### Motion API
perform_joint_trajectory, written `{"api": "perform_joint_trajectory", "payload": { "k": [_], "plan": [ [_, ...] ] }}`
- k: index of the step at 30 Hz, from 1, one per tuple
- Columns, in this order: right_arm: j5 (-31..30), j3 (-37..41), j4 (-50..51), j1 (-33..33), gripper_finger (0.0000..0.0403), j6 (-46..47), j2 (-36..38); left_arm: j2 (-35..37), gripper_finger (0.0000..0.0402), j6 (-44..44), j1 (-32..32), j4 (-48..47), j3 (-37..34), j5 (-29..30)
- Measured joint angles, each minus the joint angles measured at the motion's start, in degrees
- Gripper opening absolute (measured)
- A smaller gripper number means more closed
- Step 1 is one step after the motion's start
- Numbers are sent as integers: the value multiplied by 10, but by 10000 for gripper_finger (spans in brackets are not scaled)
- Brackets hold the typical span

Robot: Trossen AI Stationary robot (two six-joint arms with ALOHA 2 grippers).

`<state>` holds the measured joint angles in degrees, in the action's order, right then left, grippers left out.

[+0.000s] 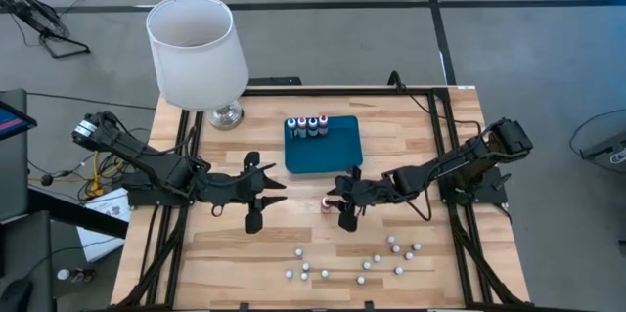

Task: Pick & Place food coloring
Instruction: Put the large orange food coloring bottle into the bin

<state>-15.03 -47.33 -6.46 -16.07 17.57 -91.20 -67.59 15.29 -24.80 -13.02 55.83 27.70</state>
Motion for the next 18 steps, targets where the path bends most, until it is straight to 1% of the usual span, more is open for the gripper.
{"api": "perform_joint_trajectory", "payload": {
  "k": [4,8,18],
  "plan": [
    [2,0,0,3,120,-3,0,0,114,0,0,0,0,0],
    [19,0,0,5,120,-11,0,0,114,0,0,0,0,0],
    [19,0,0,5,120,-11,0,0,114,0,0,-6,0,2]
  ]
}}
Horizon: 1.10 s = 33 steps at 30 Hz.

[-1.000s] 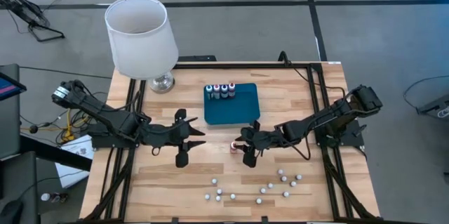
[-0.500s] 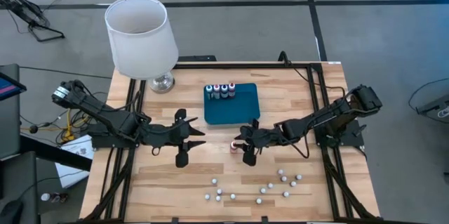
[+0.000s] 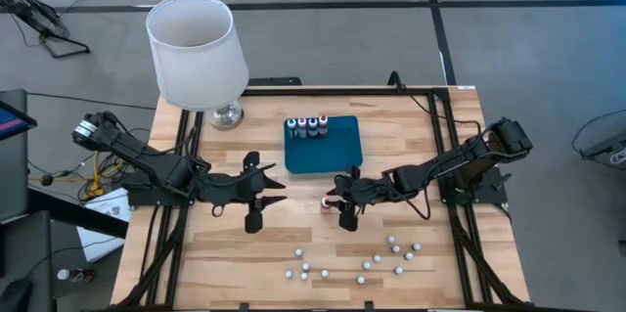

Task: Pick & Place food coloring
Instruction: Put the large orange food coloring bottle into the bin

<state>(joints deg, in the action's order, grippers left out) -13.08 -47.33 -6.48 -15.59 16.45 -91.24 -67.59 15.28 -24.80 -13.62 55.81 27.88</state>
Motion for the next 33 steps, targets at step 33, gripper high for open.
{"api": "perform_joint_trajectory", "payload": {
  "k": [33],
  "plan": [
    [11,0,-21,0,29,-4,0,0,114,10,0,-11,0,10]
  ]
}}
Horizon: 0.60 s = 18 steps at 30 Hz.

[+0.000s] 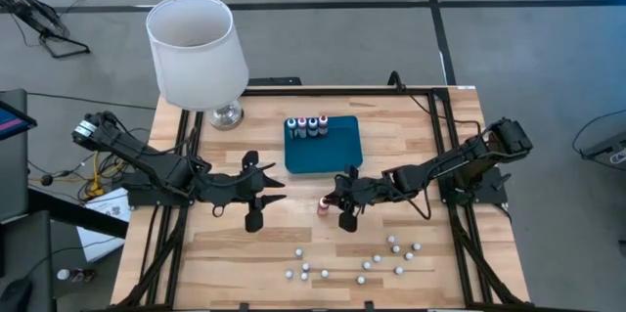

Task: Pick & Place food coloring
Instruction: Put the large orange food coloring bottle into the bin

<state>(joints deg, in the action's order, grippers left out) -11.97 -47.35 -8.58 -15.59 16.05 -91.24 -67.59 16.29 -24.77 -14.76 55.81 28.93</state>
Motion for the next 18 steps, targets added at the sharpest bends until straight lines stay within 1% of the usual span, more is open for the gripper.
{"api": "perform_joint_trajectory", "payload": {
  "k": [12,18],
  "plan": [
    [-4,0,-17,0,24,4,0,0,114,2,0,-1,0,0],
    [-7,0,-39,0,19,4,1,0,114,21,0,-23,0,-4]
  ]
}}
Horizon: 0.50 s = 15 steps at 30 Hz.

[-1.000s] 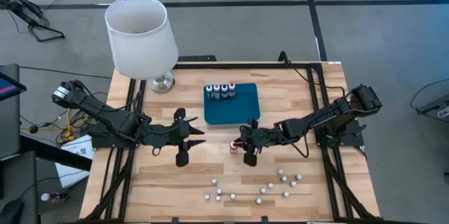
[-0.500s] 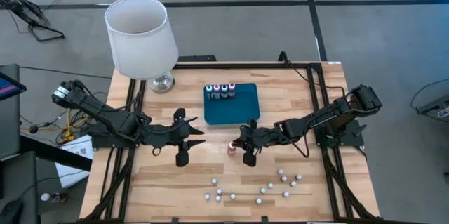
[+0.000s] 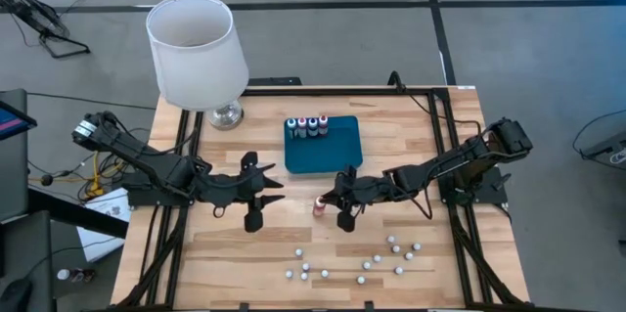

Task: Pick & Place food coloring
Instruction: Put the large orange food coloring bottle into the bin

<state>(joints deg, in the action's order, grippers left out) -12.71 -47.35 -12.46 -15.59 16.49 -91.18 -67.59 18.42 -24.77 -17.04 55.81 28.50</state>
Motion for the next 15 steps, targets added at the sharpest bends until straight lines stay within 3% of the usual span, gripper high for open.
{"api": "perform_joint_trajectory", "payload": {
  "k": [8,15],
  "plan": [
    [-15,0,-15,10,0,0,1,0,114,5,-3,-7,0,-2],
    [51,0,-14,29,17,3,1,0,114,17,-3,-28,0,-2]
  ]
}}
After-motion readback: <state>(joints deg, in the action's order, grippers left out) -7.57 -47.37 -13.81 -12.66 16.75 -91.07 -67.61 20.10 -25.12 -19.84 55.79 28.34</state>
